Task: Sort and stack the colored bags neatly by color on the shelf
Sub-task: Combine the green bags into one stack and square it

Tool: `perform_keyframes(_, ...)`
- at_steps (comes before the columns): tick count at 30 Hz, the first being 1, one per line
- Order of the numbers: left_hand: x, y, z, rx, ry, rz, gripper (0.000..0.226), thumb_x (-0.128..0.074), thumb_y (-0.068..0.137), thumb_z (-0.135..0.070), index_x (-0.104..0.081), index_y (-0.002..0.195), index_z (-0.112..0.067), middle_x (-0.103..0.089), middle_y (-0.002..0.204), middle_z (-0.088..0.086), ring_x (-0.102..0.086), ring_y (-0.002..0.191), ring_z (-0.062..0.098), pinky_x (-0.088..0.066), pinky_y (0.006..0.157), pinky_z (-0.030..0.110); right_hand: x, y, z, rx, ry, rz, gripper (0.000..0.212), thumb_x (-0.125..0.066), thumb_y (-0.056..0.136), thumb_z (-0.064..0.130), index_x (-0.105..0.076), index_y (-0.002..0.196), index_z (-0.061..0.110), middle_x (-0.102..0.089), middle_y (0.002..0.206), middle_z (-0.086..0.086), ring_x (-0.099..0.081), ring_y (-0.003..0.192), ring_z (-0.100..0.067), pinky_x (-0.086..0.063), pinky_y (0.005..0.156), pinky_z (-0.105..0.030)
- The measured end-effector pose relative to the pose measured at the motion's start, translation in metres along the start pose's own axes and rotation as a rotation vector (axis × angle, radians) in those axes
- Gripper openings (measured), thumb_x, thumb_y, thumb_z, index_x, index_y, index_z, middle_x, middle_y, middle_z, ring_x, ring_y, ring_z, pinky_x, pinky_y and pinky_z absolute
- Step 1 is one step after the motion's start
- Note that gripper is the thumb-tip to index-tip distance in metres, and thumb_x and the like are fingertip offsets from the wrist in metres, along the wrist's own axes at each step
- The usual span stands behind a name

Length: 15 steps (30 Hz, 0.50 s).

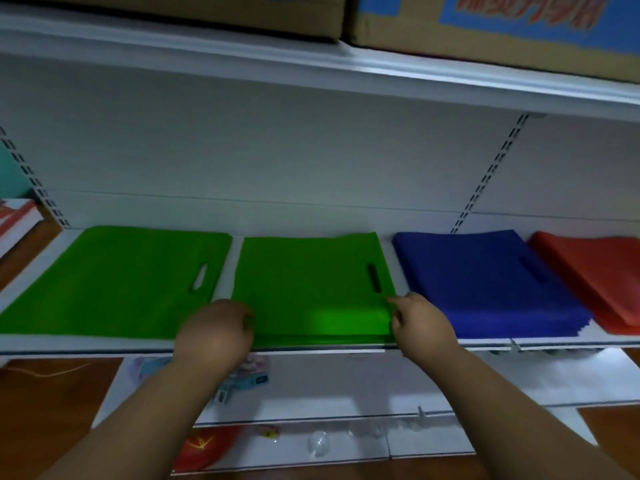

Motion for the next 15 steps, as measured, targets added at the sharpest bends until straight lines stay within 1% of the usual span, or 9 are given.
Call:
perform_keyframes(3,-0.006,0.004,-0.007,0.06,0.022,0.046,0.028,-0.049,0.094,-0.028,-0.069,0.115,-0.028,-0.066,0.119,0.003,-0.064,0.101,0.022,-0.05,0.078,0.026,-0.007,0.006,-0.008,0.005,-0.025,0.061,0.044,-0.046,0.094,0.013,-0.058,0.135,0.024,-0.057,0.109,-0.01,-0.06,0.086,-0.03,-0.047,0.066,-0.034)
perform_keyframes(5,-0.008,0.005,-0.011,0.083,0.023,0.061,0.026,-0.053,0.092,-0.028,-0.07,0.112,-0.029,-0.066,0.117,0.002,-0.064,0.1,0.022,-0.051,0.078,0.026,-0.009,0.008,-0.012,-0.006,-0.034,0.07,0.043,-0.046,0.093,0.014,-0.059,0.133,0.024,-0.057,0.108,-0.01,-0.06,0.085,-0.03,-0.049,0.066,-0.035)
perform_keyframes(8,-0.009,0.003,-0.012,0.095,-0.018,0.061,0.029,-0.056,0.09,-0.029,-0.067,0.116,-0.036,-0.063,0.124,0.0,-0.062,0.107,0.022,-0.049,0.081,0.026,-0.008,0.01,-0.013,-0.047,-0.102,0.052,0.034,-0.05,0.09,0.019,-0.065,0.12,0.02,-0.053,0.103,-0.007,-0.059,0.078,-0.029,-0.047,0.059,-0.033)
perform_keyframes(10,-0.009,0.001,-0.011,0.104,-0.058,0.049,0.028,-0.057,0.09,-0.032,-0.068,0.116,-0.037,-0.063,0.124,0.0,-0.062,0.105,0.022,-0.049,0.08,0.026,-0.005,0.009,-0.007,-0.064,-0.119,0.041,0.03,-0.051,0.089,0.021,-0.066,0.115,0.019,-0.052,0.104,-0.007,-0.058,0.078,-0.029,-0.042,0.056,-0.031)
perform_keyframes(11,-0.009,0.0,-0.009,0.104,-0.08,0.033,0.025,-0.057,0.091,-0.035,-0.069,0.113,-0.037,-0.064,0.12,0.0,-0.063,0.1,0.021,-0.05,0.078,0.026,-0.004,0.008,-0.002,-0.058,-0.103,0.033,0.029,-0.051,0.089,0.022,-0.066,0.114,0.018,-0.053,0.106,-0.007,-0.058,0.079,-0.029,-0.042,0.056,-0.031)
perform_keyframes(13,-0.007,-0.003,-0.006,0.108,-0.127,-0.018,0.023,-0.055,0.093,-0.04,-0.071,0.108,-0.034,-0.067,0.113,0.001,-0.061,0.086,0.019,-0.049,0.072,0.026,-0.002,0.006,0.013,-0.022,-0.052,0.008,0.028,-0.051,0.091,0.026,-0.065,0.113,0.016,-0.055,0.111,-0.008,-0.059,0.086,-0.03,-0.047,0.062,-0.034)
perform_keyframes(14,-0.004,-0.006,-0.002,0.112,-0.154,-0.05,0.023,-0.054,0.094,-0.041,-0.071,0.108,-0.032,-0.067,0.114,0.001,-0.06,0.085,0.019,-0.047,0.07,0.026,-0.001,0.005,0.022,0.002,-0.028,-0.003,0.029,-0.05,0.092,0.029,-0.064,0.114,0.016,-0.056,0.113,-0.008,-0.06,0.09,-0.03,-0.049,0.067,-0.035)
perform_keyframes(15,0.0,-0.01,0.002,0.116,-0.18,-0.087,0.025,-0.054,0.095,-0.042,-0.071,0.109,-0.031,-0.066,0.117,0.002,-0.062,0.088,0.02,-0.044,0.068,0.025,0.0,0.004,0.033,0.025,-0.004,-0.01,0.03,-0.05,0.093,0.03,-0.064,0.115,0.016,-0.057,0.116,-0.008,-0.06,0.093,-0.03,-0.05,0.07,-0.035)
Point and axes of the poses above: each hand's wrist, its own y-axis towards the middle knuckle, its own x-axis out of the back of the hand, z = x × y, the point moved 6 cm from there along y, towards the middle knuckle
